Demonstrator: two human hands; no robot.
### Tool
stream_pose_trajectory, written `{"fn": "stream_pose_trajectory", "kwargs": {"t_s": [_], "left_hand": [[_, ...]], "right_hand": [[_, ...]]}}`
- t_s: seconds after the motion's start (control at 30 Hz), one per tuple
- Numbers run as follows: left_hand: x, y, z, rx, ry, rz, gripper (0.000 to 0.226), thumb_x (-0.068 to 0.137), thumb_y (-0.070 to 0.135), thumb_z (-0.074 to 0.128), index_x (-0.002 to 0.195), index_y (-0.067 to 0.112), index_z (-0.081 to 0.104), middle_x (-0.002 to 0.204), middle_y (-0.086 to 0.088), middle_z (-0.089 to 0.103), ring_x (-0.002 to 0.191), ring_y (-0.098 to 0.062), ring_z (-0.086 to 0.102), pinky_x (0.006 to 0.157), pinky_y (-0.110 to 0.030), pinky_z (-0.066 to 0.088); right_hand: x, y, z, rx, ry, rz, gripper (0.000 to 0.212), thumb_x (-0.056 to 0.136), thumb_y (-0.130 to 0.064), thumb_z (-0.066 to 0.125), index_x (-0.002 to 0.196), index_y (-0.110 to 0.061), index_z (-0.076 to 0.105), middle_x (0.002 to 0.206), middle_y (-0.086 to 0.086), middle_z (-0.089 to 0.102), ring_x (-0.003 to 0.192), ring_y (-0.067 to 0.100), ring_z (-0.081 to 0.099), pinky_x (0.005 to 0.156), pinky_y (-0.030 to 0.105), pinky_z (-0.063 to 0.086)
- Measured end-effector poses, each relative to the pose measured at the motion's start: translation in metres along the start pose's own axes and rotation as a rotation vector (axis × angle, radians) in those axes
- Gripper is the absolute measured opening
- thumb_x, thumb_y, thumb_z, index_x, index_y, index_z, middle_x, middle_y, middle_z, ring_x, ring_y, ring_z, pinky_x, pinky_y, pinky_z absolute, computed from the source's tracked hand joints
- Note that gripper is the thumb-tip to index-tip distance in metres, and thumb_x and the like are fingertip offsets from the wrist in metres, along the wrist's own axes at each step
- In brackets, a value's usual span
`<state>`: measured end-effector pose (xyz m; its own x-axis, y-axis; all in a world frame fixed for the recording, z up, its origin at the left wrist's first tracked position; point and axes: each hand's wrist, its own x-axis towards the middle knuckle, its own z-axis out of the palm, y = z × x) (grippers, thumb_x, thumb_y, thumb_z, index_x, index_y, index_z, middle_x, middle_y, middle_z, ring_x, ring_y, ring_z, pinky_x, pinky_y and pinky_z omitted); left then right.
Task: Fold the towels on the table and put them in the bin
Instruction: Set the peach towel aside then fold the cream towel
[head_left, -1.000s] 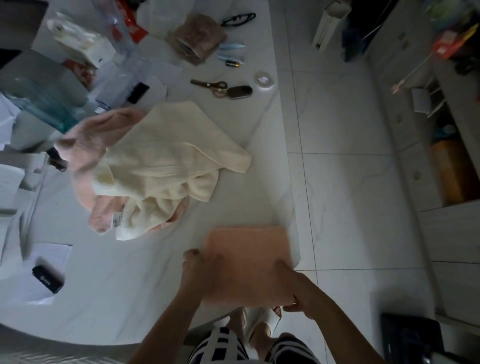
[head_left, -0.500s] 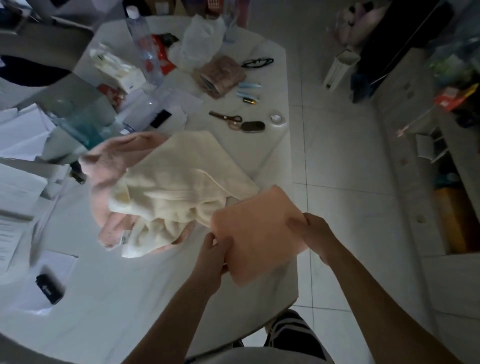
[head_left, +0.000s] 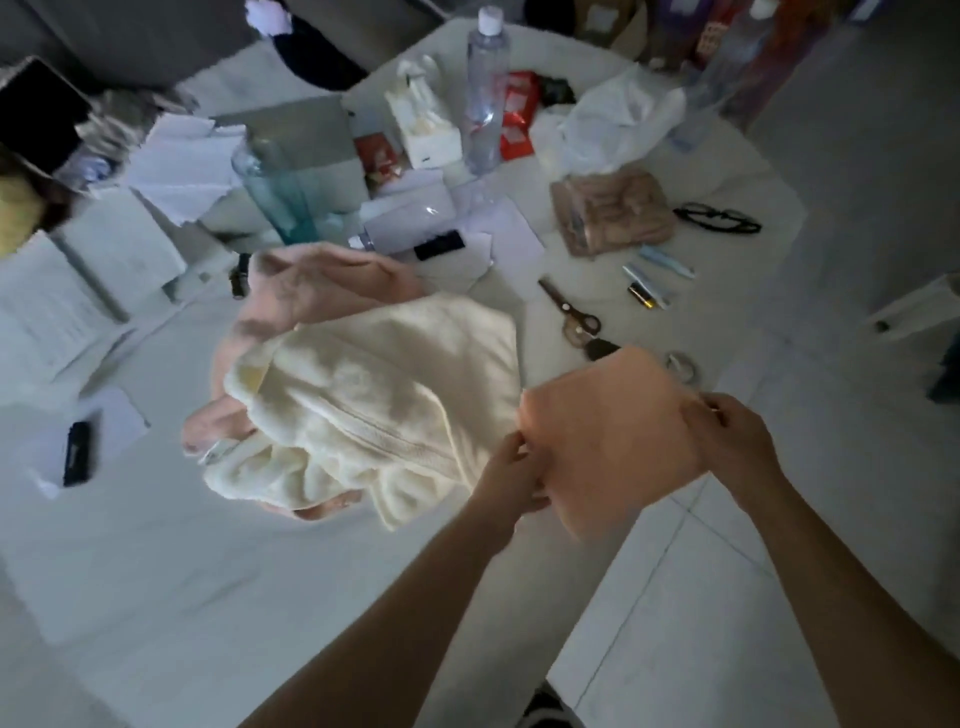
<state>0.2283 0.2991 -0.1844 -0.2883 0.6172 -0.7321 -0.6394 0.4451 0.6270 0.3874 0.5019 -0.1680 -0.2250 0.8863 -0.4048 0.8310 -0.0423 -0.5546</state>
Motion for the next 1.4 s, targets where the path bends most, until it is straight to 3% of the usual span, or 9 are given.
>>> {"fn": "stream_pose_trajectory", "kwargs": {"t_s": [0.3, 0.4, 0.53, 0.63, 0.8, 0.97, 1.07, 1.23, 1.4], "left_hand": [[0.006, 0.029, -0.066, 1.139, 0.808, 0.529, 0.05, 0.084, 0.015, 0.064, 0.133, 0.019, 0.06, 0.137, -0.011, 0.056, 0.126, -0.035, 0.05, 0.102, -0.046, 0.042], [0.009, 0.064, -0.112, 1.371, 0.89, 0.309, 0.083, 0.087, 0.032, 0.065, 0.158, 0.028, 0.021, 0.166, -0.01, 0.017, 0.152, -0.036, 0.01, 0.118, -0.059, 0.009], [-0.005, 0.084, -0.13, 1.417, 0.867, 0.053, 0.061, 0.088, 0.031, 0.064, 0.143, 0.017, 0.042, 0.143, -0.011, 0.053, 0.128, -0.034, 0.05, 0.113, -0.053, 0.02], [-0.039, 0.067, -0.103, 1.331, 0.836, 0.182, 0.01, 0.081, 0.023, 0.058, 0.09, 0.02, 0.06, 0.097, -0.002, 0.068, 0.098, -0.03, 0.065, 0.094, -0.04, 0.033], [-0.127, -0.016, -0.084, 0.832, 0.56, 0.276, 0.008, 0.08, 0.027, 0.063, 0.083, 0.021, 0.067, 0.076, 0.001, 0.071, 0.07, -0.021, 0.066, 0.064, -0.028, 0.046], [-0.176, -0.084, -0.149, 0.809, 0.331, 0.022, 0.021, 0.079, 0.037, 0.055, 0.071, 0.02, 0.065, 0.07, 0.001, 0.07, 0.067, -0.011, 0.064, 0.064, -0.028, 0.049], [-0.186, -0.101, -0.21, 0.912, 0.278, -0.07, 0.024, 0.089, 0.03, 0.056, 0.071, 0.017, 0.065, 0.072, -0.001, 0.07, 0.075, -0.016, 0.068, 0.069, -0.031, 0.051], [-0.168, -0.081, -0.265, 0.618, 0.395, 0.129, 0.03, 0.093, 0.024, 0.067, 0.122, 0.022, 0.063, 0.118, -0.001, 0.065, 0.102, -0.017, 0.064, 0.084, -0.028, 0.048], [-0.11, -0.034, -0.23, 0.358, 0.362, 0.147, 0.055, 0.091, 0.04, 0.07, 0.133, 0.009, 0.052, 0.11, -0.001, 0.065, 0.1, -0.02, 0.065, 0.09, -0.037, 0.051]], "right_hand": [[-0.013, -0.002, 0.073, -0.507, 0.047, -0.524, 0.077, 0.08, -0.042, 0.075, 0.143, -0.007, 0.048, 0.152, 0.027, 0.035, 0.14, 0.046, 0.031, 0.112, 0.057, 0.024], [-0.039, -0.011, 0.094, -0.385, -0.026, -0.815, 0.065, 0.076, -0.032, 0.082, 0.13, -0.005, 0.06, 0.141, 0.023, 0.051, 0.129, 0.043, 0.047, 0.102, 0.056, 0.041], [-0.07, -0.029, 0.109, -0.04, -0.446, -0.778, 0.05, 0.088, -0.027, 0.072, 0.133, -0.016, 0.055, 0.126, -0.001, 0.061, 0.108, 0.013, 0.062, 0.085, 0.023, 0.051], [-0.087, -0.045, 0.124, 0.206, -0.639, -0.317, 0.043, 0.094, -0.033, 0.063, 0.133, -0.021, 0.052, 0.125, -0.001, 0.064, 0.104, 0.013, 0.067, 0.083, 0.035, 0.059], [-0.112, -0.076, 0.155, 0.616, -0.865, 0.32, 0.052, 0.093, -0.053, 0.056, 0.127, -0.015, 0.05, 0.121, 0.012, 0.061, 0.102, 0.031, 0.066, 0.076, 0.049, 0.058], [-0.167, -0.092, 0.206, 0.514, -0.567, 0.357, 0.086, 0.076, -0.042, 0.082, 0.139, -0.023, 0.026, 0.115, 0.01, 0.063, 0.096, 0.034, 0.069, 0.069, 0.05, 0.062], [-0.206, -0.089, 0.237, 0.408, -0.374, 0.239, 0.07, 0.072, -0.021, 0.084, 0.129, -0.007, 0.047, 0.119, 0.018, 0.066, 0.104, 0.037, 0.066, 0.086, 0.052, 0.057], [-0.256, -0.064, 0.236, 0.262, -0.46, 0.058, 0.048, 0.063, -0.03, 0.076, 0.111, -0.028, 0.069, 0.089, -0.012, 0.076, 0.082, 0.007, 0.071, 0.069, 0.028, 0.056], [-0.27, -0.017, 0.196, -0.037, -0.606, 0.041, 0.036, 0.07, -0.051, 0.074, 0.102, -0.035, 0.073, 0.095, -0.012, 0.077, 0.091, 0.008, 0.071, 0.082, 0.032, 0.056]]}}
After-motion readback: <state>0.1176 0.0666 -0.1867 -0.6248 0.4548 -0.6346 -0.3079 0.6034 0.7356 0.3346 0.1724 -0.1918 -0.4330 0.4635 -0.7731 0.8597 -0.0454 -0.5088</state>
